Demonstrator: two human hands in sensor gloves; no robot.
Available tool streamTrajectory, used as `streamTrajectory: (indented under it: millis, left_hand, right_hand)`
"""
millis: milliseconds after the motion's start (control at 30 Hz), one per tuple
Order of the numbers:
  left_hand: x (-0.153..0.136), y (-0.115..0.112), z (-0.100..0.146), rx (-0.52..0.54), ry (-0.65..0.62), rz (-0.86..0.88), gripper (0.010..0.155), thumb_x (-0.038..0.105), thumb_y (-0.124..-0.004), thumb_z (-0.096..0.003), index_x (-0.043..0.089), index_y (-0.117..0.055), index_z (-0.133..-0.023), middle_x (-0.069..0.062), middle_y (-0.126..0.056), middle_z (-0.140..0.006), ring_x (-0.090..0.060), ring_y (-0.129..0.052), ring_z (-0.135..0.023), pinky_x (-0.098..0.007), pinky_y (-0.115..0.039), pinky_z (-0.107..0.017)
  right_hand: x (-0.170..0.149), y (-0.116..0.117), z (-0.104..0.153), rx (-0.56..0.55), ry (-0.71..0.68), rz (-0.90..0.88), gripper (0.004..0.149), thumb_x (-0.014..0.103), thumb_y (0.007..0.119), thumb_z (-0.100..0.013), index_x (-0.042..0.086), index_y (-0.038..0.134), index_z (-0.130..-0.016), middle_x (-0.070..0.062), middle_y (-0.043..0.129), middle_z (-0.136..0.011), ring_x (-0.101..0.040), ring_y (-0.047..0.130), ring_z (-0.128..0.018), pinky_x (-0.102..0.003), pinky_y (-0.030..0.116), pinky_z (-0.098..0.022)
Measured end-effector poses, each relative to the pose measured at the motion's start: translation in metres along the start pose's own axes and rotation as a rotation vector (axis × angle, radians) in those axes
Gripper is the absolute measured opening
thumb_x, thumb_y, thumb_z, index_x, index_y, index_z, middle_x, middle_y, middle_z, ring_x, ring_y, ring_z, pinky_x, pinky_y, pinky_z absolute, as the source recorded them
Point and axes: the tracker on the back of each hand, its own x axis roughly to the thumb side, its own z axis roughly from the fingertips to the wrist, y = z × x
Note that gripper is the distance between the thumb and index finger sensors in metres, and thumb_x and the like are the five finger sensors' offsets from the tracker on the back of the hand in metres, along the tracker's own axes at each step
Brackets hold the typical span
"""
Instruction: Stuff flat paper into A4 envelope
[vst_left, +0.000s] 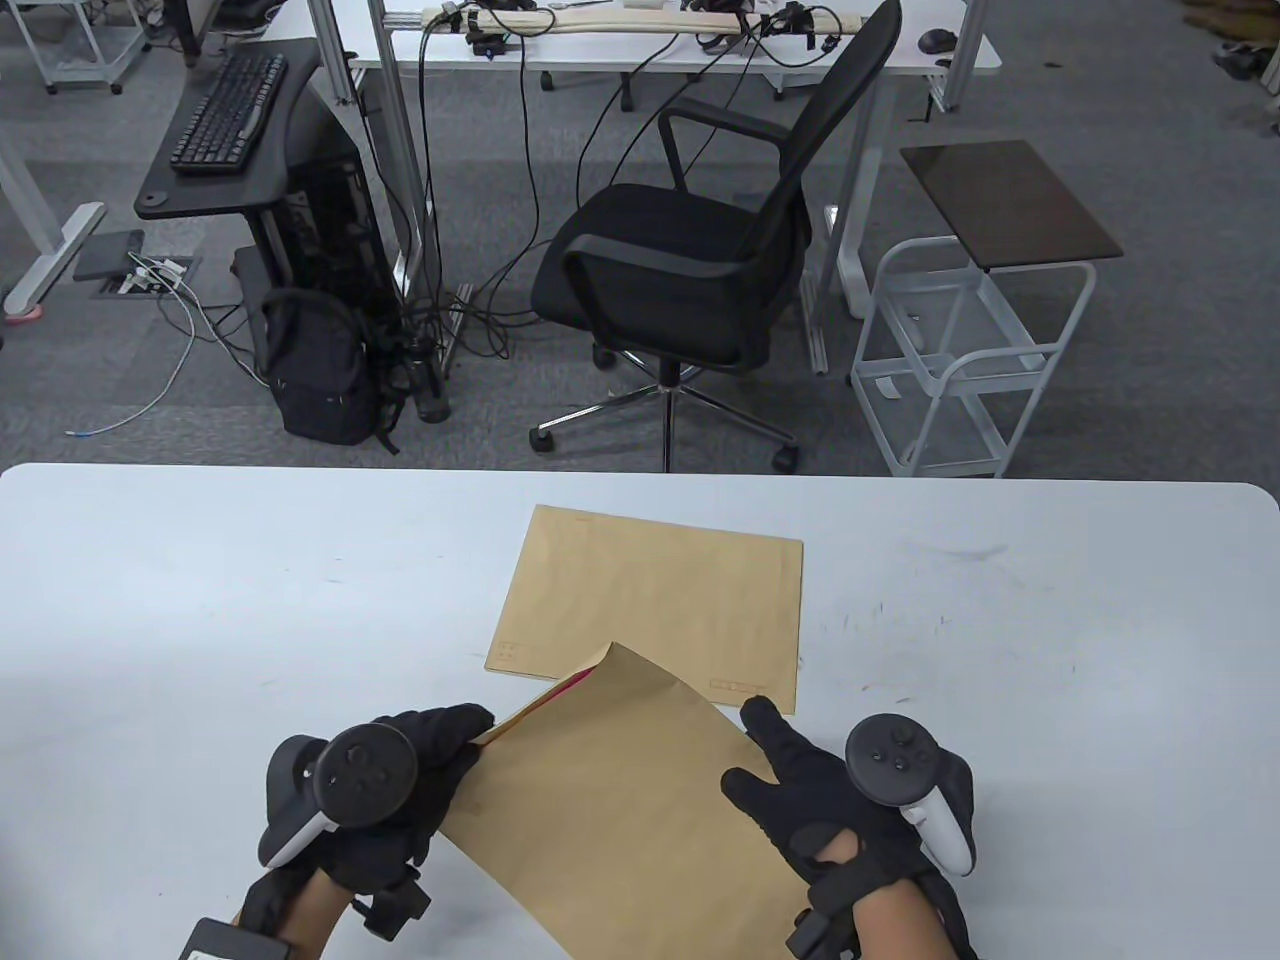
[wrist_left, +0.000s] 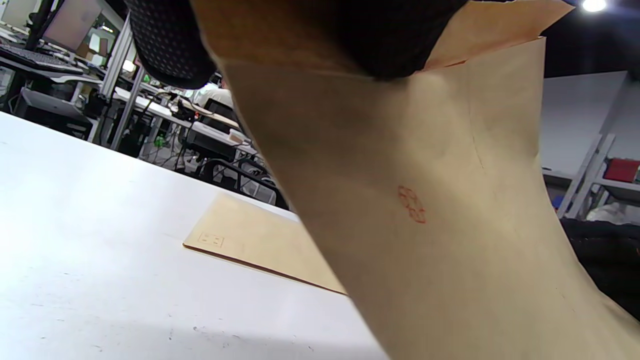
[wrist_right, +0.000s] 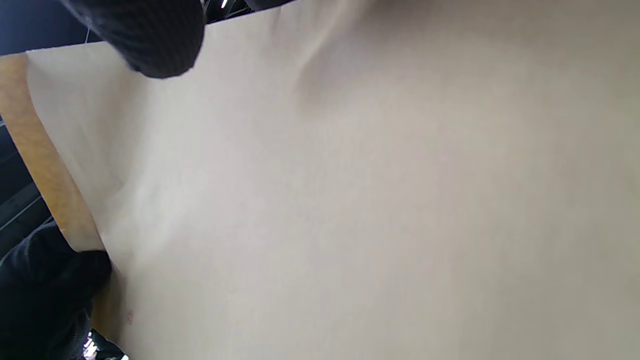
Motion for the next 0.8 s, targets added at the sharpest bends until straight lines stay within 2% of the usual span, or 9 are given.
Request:
streamTrajectory:
  millis: [67,233,300,367,433,467,533,733,800]
  left_hand:
    - [-0.003,0.0,0.0,-0.003,0.008,0.016,0.042,0.033,-0.081,-0.0435,0.038,-0.082,-0.085,0.018,-0.098,-0.072,-0.014,-0.109,-0.06,-0.047,-0.086,-0.063]
    - [-0.005,0.001,0.0,-0.001,0.011,0.041,0.042,0.034,-0.081,-0.0437,0.036,-0.082,-0.086,0.017,-0.099,-0.072,-0.014,-0.109,-0.059,-0.047,-0.086,-0.063]
    - [-0.008,0.004,0.0,-0.013,0.012,0.089,0.043,0.037,-0.081,-0.044,0.035,-0.081,-0.087,0.018,-0.099,-0.073,-0.014,-0.11,-0.059,-0.047,-0.086,-0.063]
    - [-0.013,0.006,-0.002,-0.051,0.016,0.208,0.053,0.049,-0.077,-0.0423,0.031,-0.078,-0.092,0.015,-0.099,-0.076,-0.015,-0.11,-0.061,-0.048,-0.086,-0.063]
    - [-0.021,0.006,-0.003,-0.119,0.034,0.393,0.064,0.056,-0.069,-0.0413,0.026,-0.074,-0.098,0.011,-0.099,-0.08,-0.019,-0.11,-0.063,-0.051,-0.085,-0.063]
    - [-0.026,0.005,-0.003,-0.136,0.055,0.532,0.065,0.057,-0.066,-0.042,0.024,-0.074,-0.098,0.009,-0.099,-0.08,-0.022,-0.109,-0.063,-0.052,-0.085,-0.062]
    - [-0.031,0.003,-0.004,-0.194,0.098,0.661,0.064,0.055,-0.062,-0.0438,0.022,-0.077,-0.096,0.006,-0.101,-0.079,-0.024,-0.11,-0.062,-0.053,-0.084,-0.061]
    - [-0.026,-0.009,-0.005,-0.438,0.039,0.625,0.06,0.053,-0.064,-0.0465,0.028,-0.076,-0.1,0.003,-0.091,-0.096,-0.03,-0.099,-0.084,-0.057,-0.077,-0.069]
    - [-0.022,-0.011,-0.005,-0.455,0.013,0.553,0.063,0.056,-0.063,-0.0457,0.031,-0.073,-0.102,0.003,-0.088,-0.1,-0.03,-0.096,-0.089,-0.058,-0.075,-0.071]
  right_hand:
    - [0.002,0.001,-0.001,-0.013,0.002,0.001,0.065,0.057,0.083,-0.047,0.031,0.062,-0.103,0.003,0.074,-0.093,-0.027,0.089,-0.081,-0.057,0.073,-0.06]
    - [0.01,-0.002,0.0,-0.061,-0.031,-0.013,0.043,0.043,0.088,-0.045,0.033,0.083,-0.086,0.007,0.089,-0.074,-0.02,0.1,-0.057,-0.051,0.081,-0.052]
    - [0.012,-0.004,0.001,-0.089,-0.059,0.005,0.041,0.042,0.088,-0.045,0.034,0.084,-0.085,0.008,0.09,-0.074,-0.019,0.1,-0.057,-0.05,0.081,-0.052]
    - [0.013,-0.008,0.003,-0.133,-0.088,0.029,0.041,0.042,0.088,-0.045,0.035,0.084,-0.085,0.009,0.089,-0.074,-0.019,0.1,-0.058,-0.051,0.081,-0.052]
    - [0.015,-0.011,0.005,-0.164,-0.132,0.059,0.04,0.041,0.087,-0.045,0.035,0.084,-0.085,0.009,0.089,-0.075,-0.02,0.1,-0.06,-0.053,0.079,-0.054]
    - [0.017,-0.012,0.006,-0.179,-0.175,0.096,0.04,0.041,0.087,-0.045,0.036,0.083,-0.085,0.009,0.088,-0.076,-0.02,0.099,-0.061,-0.053,0.079,-0.055]
    - [0.018,-0.013,0.007,-0.192,-0.206,0.098,0.039,0.041,0.087,-0.045,0.037,0.083,-0.084,0.01,0.088,-0.077,-0.02,0.099,-0.062,-0.054,0.078,-0.056]
    - [0.019,-0.015,0.008,-0.226,-0.245,0.069,0.039,0.041,0.087,-0.045,0.038,0.083,-0.084,0.01,0.088,-0.077,-0.02,0.099,-0.062,-0.053,0.079,-0.055]
    - [0.019,-0.016,0.008,-0.235,-0.243,0.05,0.039,0.041,0.086,-0.045,0.037,0.083,-0.084,0.01,0.088,-0.077,-0.019,0.1,-0.061,-0.053,0.079,-0.055]
